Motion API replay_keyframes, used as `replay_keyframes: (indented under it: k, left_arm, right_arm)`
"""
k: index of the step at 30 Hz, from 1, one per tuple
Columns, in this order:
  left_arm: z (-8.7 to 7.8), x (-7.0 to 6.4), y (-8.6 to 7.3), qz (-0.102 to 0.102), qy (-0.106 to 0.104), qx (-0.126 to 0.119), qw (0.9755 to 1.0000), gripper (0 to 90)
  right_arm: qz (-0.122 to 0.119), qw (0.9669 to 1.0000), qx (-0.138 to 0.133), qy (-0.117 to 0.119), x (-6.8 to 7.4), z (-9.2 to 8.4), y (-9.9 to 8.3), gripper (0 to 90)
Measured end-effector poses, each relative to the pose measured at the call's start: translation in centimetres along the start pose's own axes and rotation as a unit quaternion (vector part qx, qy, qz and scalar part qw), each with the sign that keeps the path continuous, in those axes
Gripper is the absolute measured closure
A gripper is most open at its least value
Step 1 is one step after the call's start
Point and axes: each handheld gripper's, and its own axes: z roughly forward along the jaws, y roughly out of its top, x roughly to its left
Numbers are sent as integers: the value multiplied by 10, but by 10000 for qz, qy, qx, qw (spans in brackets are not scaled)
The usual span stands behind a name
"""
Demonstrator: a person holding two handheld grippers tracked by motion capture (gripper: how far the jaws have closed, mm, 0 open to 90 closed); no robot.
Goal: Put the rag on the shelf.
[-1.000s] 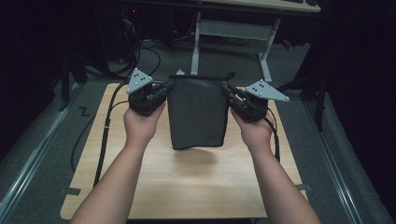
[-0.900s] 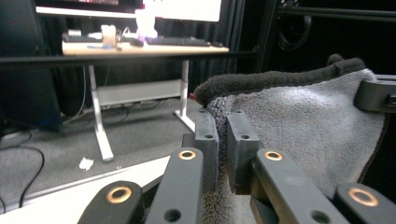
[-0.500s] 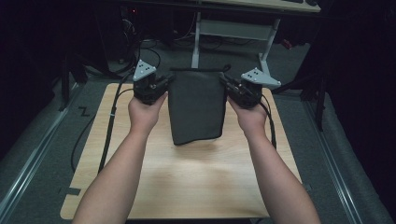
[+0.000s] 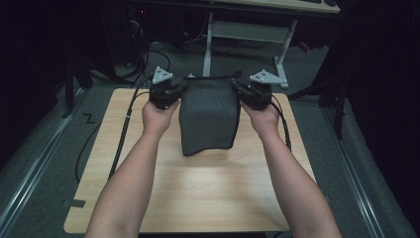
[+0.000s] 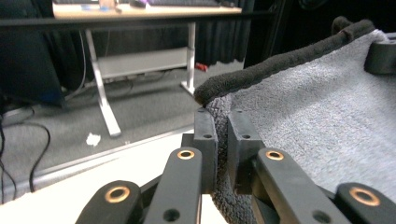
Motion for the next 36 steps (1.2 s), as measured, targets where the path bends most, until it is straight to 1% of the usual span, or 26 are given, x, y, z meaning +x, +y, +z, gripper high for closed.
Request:
replay_keyframes:
  k: [2, 3, 5, 8, 9, 10, 11, 12, 13, 15, 16, 19, 21, 24, 27, 28, 31, 33, 36]
  left_arm:
    - [4, 3, -7, -95, 6, 131, 9999, 839]
    - [6, 4, -11, -160, -25, 192, 9997, 838]
    - [9, 6, -18, -232, -78, 280, 9993, 840]
    - [10, 6, -23, -263, -144, 341, 9990, 843]
    - [12, 7, -27, -308, -185, 388, 9986, 843]
    - [13, 7, -30, -316, -184, 444, 9983, 843]
    - [13, 7, -30, -316, -184, 444, 9983, 843]
    - [14, 7, -35, -339, -194, 554, 9977, 843]
    - [15, 7, -37, -360, -220, 583, 9974, 843]
    - [15, 7, -40, -372, -236, 575, 9974, 843]
    - [14, 8, -44, -464, -288, 573, 9969, 843]
    - [14, 8, -48, -507, -298, 596, 9965, 843]
    - [14, 8, -53, -568, -352, 616, 9959, 843]
    - [14, 8, -55, -589, -374, 624, 9956, 843]
    - [16, 7, -62, -604, -433, 658, 9951, 843]
    - [17, 8, -64, -639, -451, 696, 9945, 843]
    - [18, 7, -65, -639, -462, 721, 9943, 844]
    - [19, 6, -67, -689, -497, 703, 9939, 844]
    - [19, 6, -69, -697, -518, 706, 9937, 844]
  right_arm:
    - [-103, 9998, 148, 36, 0, 5, -6, 803]
    - [-150, 9996, 237, 58, -1, 8, -9, 803]
    - [-171, 9992, 358, 91, -3, 13, -15, 803]
    - [-114, 9988, 472, 96, -5, 16, -24, 804]
    - [-80, 9987, 488, 107, -6, 17, -26, 804]
    - [-51, 9987, 491, 120, -6, 17, -28, 803]
    - [-51, 9987, 491, 120, -6, 17, -28, 803]
    - [-47, 9985, 522, 129, -6, 19, -31, 803]
    - [-56, 9984, 557, 123, -6, 19, -33, 803]
    - [-41, 9982, 590, 129, -6, 20, -37, 803]
    - [-14, 9980, 608, 153, -6, 21, -39, 803]
    - [-1, 9975, 687, 168, -5, 22, -44, 803]
    - [77, 9976, 660, 199, -5, 22, -45, 803]
    - [137, 9975, 657, 219, -6, 22, -47, 803]
    - [288, 9969, 666, 290, -8, 20, -50, 803]
    - [317, 9968, 663, 304, -8, 20, -51, 803]
    - [354, 9967, 661, 312, -8, 21, -52, 804]
    - [420, 9962, 687, 330, -11, 21, -54, 804]
    - [482, 9956, 713, 364, -12, 22, -56, 804]
